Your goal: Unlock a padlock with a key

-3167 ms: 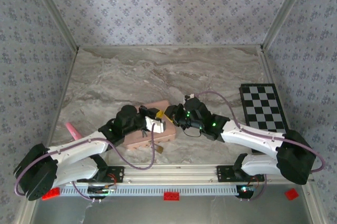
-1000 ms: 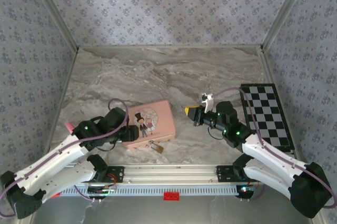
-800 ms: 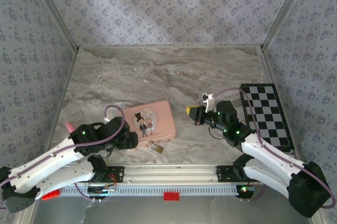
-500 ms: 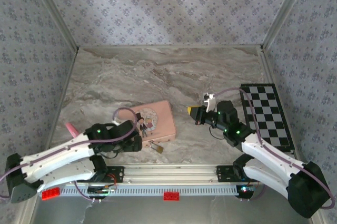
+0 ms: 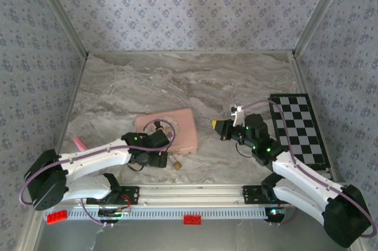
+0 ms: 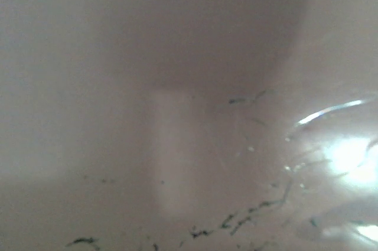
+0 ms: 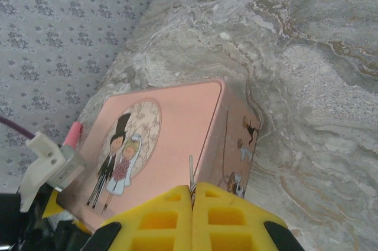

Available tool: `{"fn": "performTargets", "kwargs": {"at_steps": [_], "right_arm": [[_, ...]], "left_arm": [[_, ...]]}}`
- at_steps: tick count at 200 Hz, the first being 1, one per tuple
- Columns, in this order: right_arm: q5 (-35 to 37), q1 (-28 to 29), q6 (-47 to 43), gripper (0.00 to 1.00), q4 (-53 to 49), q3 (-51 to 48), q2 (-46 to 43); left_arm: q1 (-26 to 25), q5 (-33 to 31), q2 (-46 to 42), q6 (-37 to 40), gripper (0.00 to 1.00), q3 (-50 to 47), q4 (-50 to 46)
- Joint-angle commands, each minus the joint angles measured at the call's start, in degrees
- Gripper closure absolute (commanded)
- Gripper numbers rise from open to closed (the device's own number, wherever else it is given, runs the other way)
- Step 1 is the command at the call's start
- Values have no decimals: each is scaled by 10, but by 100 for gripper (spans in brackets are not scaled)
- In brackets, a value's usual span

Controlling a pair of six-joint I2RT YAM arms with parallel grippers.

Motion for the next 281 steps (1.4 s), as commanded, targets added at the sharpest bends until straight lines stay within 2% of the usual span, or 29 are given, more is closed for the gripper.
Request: {"fn": "performTargets", "kwargs": {"at_steps": [1,50,99,138,175,205,248,281], "right_arm": [[12,-4,12,100,-5,-3,-9],[24,-3,15,100,-2,-6,-7],[34,-1,38,100,-9,0,-6],[43,3,47,100,-14,2,-8],[46,8,54,100,3,2,10],[48,21,60,100,26,5,35],[45,33,62,100,33,16,58],[54,45,63,100,26,15,52]], "left_arm": [[37,-49,29,78,2,26,77],[155,-11,120,193,3,74,214],[199,43,242,237,3,185,266],[199,60,216,223,4,169,281],[197,110,96,173,7,57,338],[166,160,16,149,9,-35,430],[157,206,84,150,15,-40,517],[157,215,165,167,27,0,549]]}}
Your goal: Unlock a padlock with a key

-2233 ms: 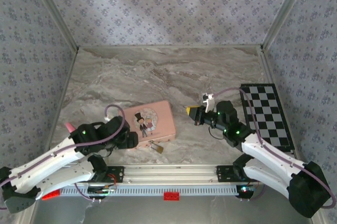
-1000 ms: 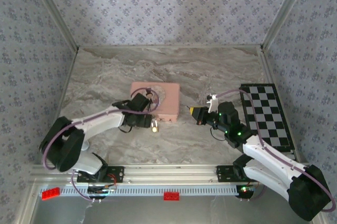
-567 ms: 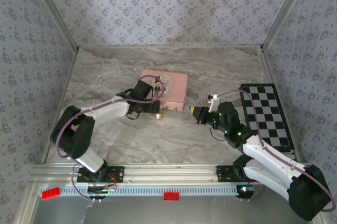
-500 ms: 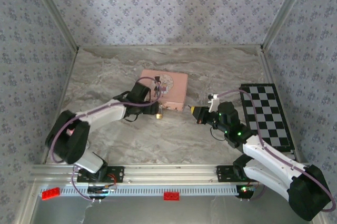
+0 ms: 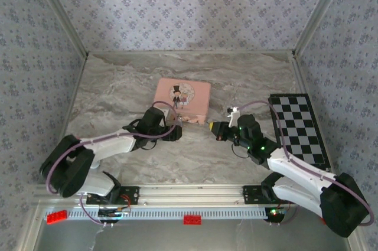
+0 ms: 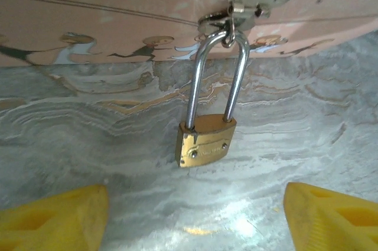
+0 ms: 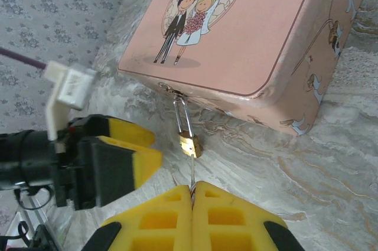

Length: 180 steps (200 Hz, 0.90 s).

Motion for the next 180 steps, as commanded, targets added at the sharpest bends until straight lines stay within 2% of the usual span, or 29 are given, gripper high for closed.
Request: {"fn": "performTargets", "kwargs": {"at_steps": [1,79,120,180], "right_arm": [[14,9,8,100,8,15,-7],[26,19,13,100,-6,12,-17],[28,21,12,100,-9,11,-18],[27,23,15,100,0,12,-8]], "left_arm": [[-2,26,42,11,28,40,56],[-3,-11,132,1,43,92,37],[-21,-39,144,-15,49,100,17],[-27,-37,141,-16,57,75,30]]}}
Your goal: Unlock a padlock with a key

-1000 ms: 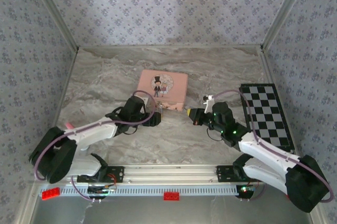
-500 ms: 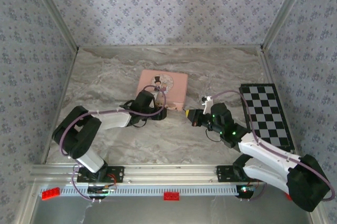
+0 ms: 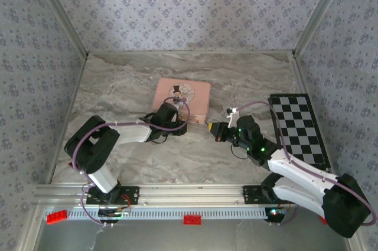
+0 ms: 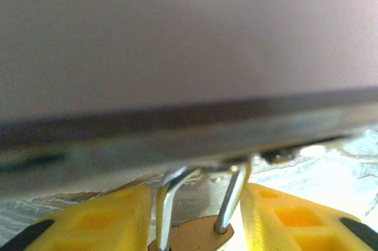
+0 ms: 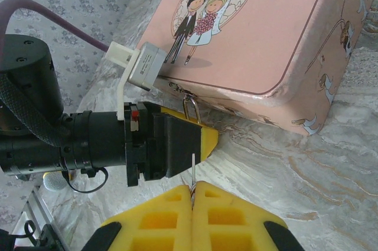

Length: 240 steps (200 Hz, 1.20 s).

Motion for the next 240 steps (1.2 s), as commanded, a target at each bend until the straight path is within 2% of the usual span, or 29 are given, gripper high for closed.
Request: {"fn": "performTargets", "kwargs": {"at_steps": [1,107,129,153,204,240], "right_arm": [[10,5,4,100,1,12,4],[14,5,2,100,-3,16,8],[16,5,1,100,-5,15,6],[15,5,1,100,-3,16,10],[16,6,2,100,-6,15,10],[18,6,2,100,-6,15,11]], "left_arm": [[-4,1,3,-2,57,-14,1],[-4,17,-16,-26,65,-59,72],[-4,19,-19,-30,56,-66,73],[-3,32,-19,-32,55,-70,77],[-5,69,-31,-44,62,-94,130],[-9,68,-45,-50,65,-101,142]]}}
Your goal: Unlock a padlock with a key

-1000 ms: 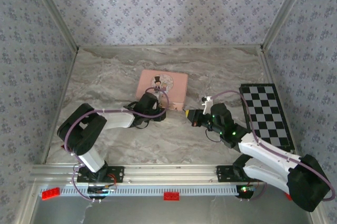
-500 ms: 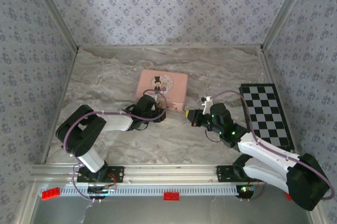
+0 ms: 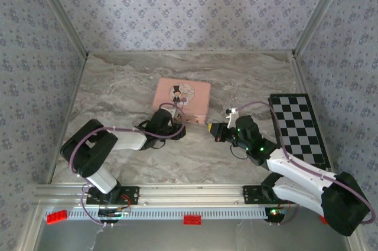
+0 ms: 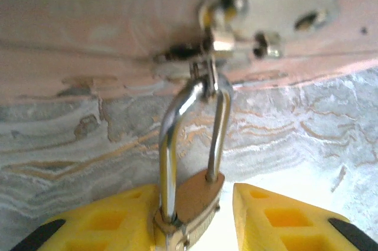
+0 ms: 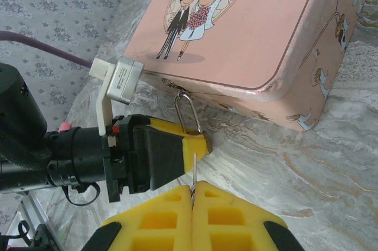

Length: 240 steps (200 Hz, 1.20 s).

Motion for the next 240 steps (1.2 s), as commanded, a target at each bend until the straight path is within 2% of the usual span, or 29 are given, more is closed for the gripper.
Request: {"fn": "performTargets", "kwargs": {"at_steps": [1,68,115,181,240], "right_arm": [[14,4,2,100,-5,15,0],[11,4,2,100,-5,17,3],[12,6,2,100,-6,15,2],[8,9,14,100,4,9,13],[19,49,42,100,43,0,50]], "left_arm": [[-8,24,-17,-12,65,-7,6],[-9,7,11,-20,68,12,17],[-8,-2,17,-28,77,20,14],[-7,-7,-16,-84,87,11,8],[-7,-5,-49,-93,93,7,-7]]}}
